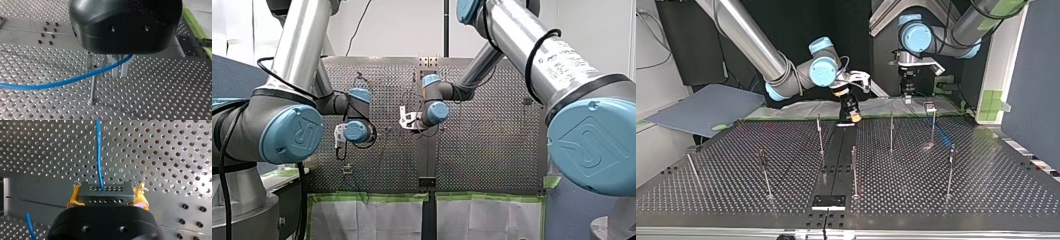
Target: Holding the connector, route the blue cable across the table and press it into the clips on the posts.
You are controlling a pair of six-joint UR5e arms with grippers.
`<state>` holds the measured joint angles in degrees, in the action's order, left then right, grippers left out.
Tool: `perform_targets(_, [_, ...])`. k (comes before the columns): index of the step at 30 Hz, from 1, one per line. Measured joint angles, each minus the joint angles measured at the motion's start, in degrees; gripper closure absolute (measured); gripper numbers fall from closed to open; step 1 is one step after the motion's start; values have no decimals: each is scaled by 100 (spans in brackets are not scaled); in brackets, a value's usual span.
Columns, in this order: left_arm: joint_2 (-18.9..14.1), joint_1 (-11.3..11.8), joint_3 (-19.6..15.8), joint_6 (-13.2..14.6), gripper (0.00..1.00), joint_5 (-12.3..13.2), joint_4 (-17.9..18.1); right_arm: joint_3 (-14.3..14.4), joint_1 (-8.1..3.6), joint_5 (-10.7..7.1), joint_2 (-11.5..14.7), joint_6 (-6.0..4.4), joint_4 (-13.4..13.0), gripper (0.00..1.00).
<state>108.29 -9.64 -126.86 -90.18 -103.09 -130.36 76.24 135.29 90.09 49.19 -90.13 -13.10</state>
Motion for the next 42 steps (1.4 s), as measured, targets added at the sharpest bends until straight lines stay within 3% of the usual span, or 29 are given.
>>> perform_targets(8, [23, 16, 260, -50, 100, 253, -49, 1, -97, -47, -3, -63, -61, 100])
perform_targets(19, [372, 90, 394, -45, 100, 264, -21, 2, -264, -183, -1, -118, -87, 100])
perform_targets(42, [472, 386, 948, -53, 100, 551, -262, 1, -367, -194, -2, -123, -194, 100])
